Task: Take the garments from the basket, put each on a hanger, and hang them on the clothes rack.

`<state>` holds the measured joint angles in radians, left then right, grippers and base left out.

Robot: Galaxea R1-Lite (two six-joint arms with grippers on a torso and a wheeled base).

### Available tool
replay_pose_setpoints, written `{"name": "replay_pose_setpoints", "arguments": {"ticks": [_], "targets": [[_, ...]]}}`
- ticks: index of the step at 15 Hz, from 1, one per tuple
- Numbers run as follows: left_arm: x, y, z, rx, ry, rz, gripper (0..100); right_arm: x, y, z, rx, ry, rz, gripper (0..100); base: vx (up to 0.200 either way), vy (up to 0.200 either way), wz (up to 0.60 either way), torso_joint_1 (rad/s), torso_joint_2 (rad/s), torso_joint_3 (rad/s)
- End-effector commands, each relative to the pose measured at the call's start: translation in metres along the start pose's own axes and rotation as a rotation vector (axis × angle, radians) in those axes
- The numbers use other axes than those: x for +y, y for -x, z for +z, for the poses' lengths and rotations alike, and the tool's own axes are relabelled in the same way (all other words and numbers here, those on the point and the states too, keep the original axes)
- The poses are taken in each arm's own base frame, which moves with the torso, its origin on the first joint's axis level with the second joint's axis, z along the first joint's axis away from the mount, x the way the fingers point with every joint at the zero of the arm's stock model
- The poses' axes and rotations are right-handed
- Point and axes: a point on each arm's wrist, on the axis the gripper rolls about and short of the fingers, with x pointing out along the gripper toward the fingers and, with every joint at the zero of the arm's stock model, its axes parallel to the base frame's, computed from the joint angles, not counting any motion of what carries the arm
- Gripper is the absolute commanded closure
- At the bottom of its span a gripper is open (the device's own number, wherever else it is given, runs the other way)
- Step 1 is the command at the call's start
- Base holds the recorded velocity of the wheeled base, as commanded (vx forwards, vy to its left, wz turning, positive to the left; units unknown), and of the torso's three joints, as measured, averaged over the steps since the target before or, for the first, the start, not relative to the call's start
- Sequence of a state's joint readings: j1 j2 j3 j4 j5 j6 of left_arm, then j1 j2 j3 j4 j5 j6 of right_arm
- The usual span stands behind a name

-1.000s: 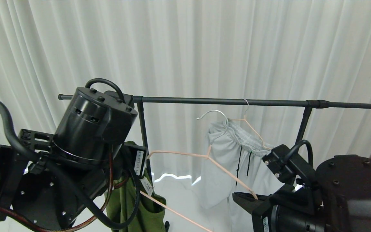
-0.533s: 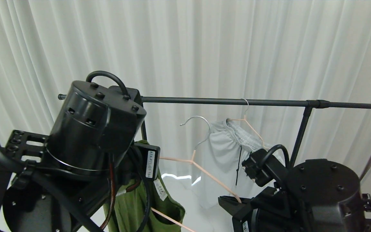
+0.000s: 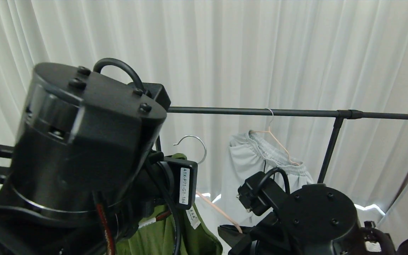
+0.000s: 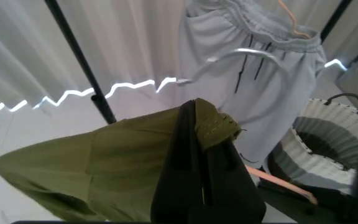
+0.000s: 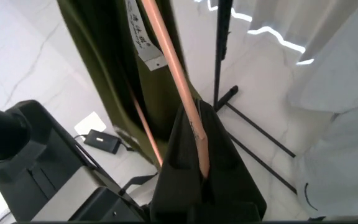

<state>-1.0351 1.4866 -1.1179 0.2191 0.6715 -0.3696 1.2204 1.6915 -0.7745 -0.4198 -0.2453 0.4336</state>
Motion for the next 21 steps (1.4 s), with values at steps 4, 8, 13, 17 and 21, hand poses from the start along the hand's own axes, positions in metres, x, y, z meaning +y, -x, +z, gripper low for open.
{"name": "replay_pose_setpoints", "arguments": {"ticks": [4, 8, 13, 17, 21], "targets": [[0.008, 0.008, -0.007, 0.005, -0.005, -0.002, 100, -0.01, 0.005, 0.011, -0.044, -0.062, -0.033, 100, 0.0, 0.0, 0.0, 0.0, 0.0, 0.0], [0.007, 0.004, -0.015, 0.027, -0.026, 0.007, 100, -0.012, 0.02, 0.022, -0.098, -0.093, -0.019, 100, 0.0, 0.0, 0.0, 0.0, 0.0, 0.0], [0.006, 0.003, -0.016, 0.03, -0.031, 0.005, 100, -0.011, 0.026, 0.026, -0.123, -0.098, -0.019, 100, 0.0, 0.0, 0.0, 0.0, 0.0, 0.0], [0.006, 0.004, -0.015, 0.027, -0.029, 0.003, 0, -0.009, 0.031, 0.033, -0.182, -0.11, 0.012, 100, 0.0, 0.0, 0.0, 0.0, 0.0, 0.0], [0.009, 0.015, -0.012, 0.003, -0.016, -0.017, 0, -0.01, 0.039, 0.033, -0.203, -0.102, 0.023, 100, 0.0, 0.0, 0.0, 0.0, 0.0, 0.0]]}}
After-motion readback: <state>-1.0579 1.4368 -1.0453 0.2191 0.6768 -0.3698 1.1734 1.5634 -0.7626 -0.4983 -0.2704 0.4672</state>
